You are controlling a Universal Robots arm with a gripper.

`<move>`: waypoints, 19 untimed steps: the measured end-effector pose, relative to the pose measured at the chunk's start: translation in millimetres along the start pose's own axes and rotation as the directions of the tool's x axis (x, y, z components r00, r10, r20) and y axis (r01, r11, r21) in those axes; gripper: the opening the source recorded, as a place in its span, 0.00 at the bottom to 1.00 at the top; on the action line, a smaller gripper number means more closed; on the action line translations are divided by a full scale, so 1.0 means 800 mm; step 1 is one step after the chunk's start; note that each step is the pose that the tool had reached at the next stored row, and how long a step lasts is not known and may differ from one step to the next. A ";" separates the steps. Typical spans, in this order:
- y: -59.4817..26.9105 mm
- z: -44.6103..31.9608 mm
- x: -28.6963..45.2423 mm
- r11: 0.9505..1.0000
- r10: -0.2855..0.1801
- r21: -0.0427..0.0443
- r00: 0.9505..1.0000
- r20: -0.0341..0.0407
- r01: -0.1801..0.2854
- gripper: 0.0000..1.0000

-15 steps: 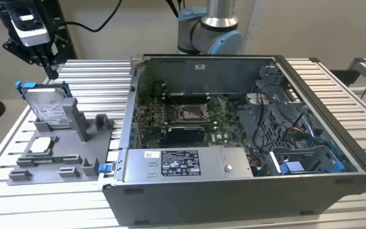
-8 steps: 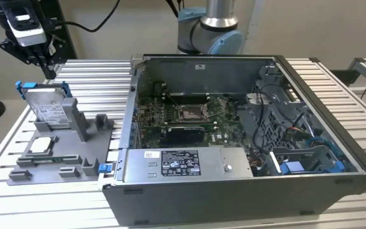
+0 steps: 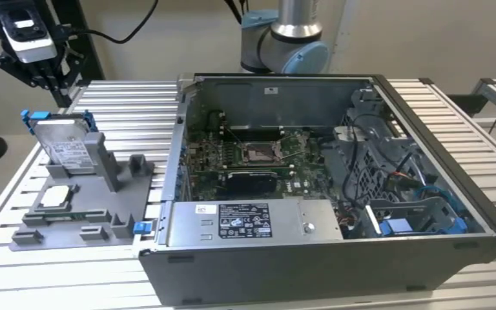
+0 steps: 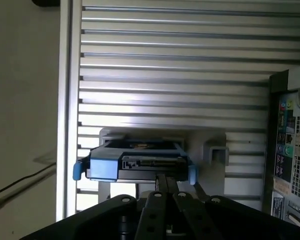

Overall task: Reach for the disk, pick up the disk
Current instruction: 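Reach for the disk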

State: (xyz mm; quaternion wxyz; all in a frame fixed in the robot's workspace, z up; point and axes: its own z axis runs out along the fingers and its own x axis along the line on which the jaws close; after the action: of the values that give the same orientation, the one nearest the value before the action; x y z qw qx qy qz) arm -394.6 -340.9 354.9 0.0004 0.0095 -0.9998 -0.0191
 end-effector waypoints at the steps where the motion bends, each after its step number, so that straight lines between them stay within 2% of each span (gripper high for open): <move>1: 0.000 0.0000 0.0010 1.000 0.000 0.000 1.000 0.000 0.000 0.00; 4: 0.000 0.0000 0.0085 1.000 0.000 0.000 1.000 0.000 0.000 0.00; 15: 0.001 0.0001 0.0529 1.000 0.000 0.000 1.000 0.000 0.000 0.00; 19: 0.001 0.0000 0.0630 1.000 0.000 0.000 1.000 0.000 0.000 0.00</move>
State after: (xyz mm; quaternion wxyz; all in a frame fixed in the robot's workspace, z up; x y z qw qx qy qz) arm -445.1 -340.9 354.9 0.0005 0.0095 -0.9998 -0.0191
